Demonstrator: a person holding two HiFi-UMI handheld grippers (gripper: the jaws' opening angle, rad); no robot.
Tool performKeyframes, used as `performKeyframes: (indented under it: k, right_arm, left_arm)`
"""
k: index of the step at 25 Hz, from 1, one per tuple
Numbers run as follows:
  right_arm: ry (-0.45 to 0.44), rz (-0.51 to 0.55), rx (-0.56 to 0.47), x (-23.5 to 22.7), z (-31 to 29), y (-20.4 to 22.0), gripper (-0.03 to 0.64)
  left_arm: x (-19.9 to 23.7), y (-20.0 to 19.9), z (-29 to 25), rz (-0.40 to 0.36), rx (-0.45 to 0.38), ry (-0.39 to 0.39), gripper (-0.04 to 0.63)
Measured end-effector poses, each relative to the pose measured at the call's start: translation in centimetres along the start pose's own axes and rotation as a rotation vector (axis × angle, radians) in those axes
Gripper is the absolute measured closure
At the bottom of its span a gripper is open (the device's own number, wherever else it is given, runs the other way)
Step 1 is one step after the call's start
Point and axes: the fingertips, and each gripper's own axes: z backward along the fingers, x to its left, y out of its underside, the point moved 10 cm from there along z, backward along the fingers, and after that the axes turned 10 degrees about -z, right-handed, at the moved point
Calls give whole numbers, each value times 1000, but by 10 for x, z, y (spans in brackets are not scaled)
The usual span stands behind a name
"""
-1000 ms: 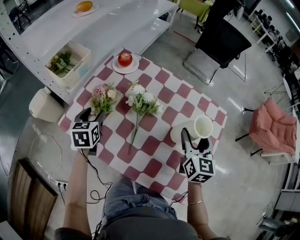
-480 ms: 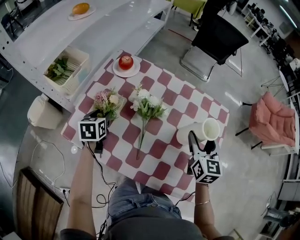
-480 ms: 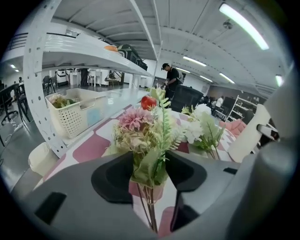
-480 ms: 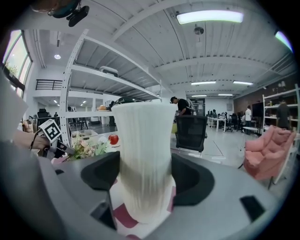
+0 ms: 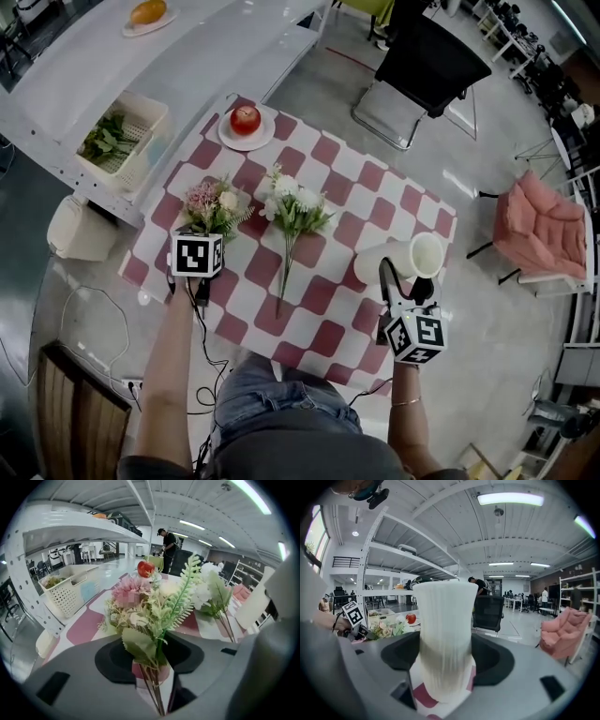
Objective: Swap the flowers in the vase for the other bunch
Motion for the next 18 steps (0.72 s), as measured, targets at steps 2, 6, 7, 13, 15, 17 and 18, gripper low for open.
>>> performKeyframes:
  k: [2, 6, 7, 13, 15, 17, 18]
  right_arm:
    - [5, 0, -1, 1, -1, 0, 268]
    - [19, 0, -3, 2, -1, -1, 268]
    - [21, 0, -3, 2, 0, -1, 268]
    - [35, -4, -5, 4, -2, 1, 268]
    - [33, -3, -3, 3, -2, 3, 268]
    - [29, -3, -1, 3, 0, 4, 268]
    - [28, -3, -3, 3, 1, 4, 268]
  left_arm:
    - [-4, 0, -6, -25, 28, -15, 426]
    - [-7, -3, -11, -64, 44, -49, 453]
    - [-8, -3, -10, -70, 40, -57, 465]
    - [-8, -6, -4, -69, -1, -78, 523]
    - [-9, -7, 2, -64, -27, -81, 531]
    - [-11, -11, 13, -60, -67, -90, 537]
    - [-13, -16, 20, -57, -93, -93, 538]
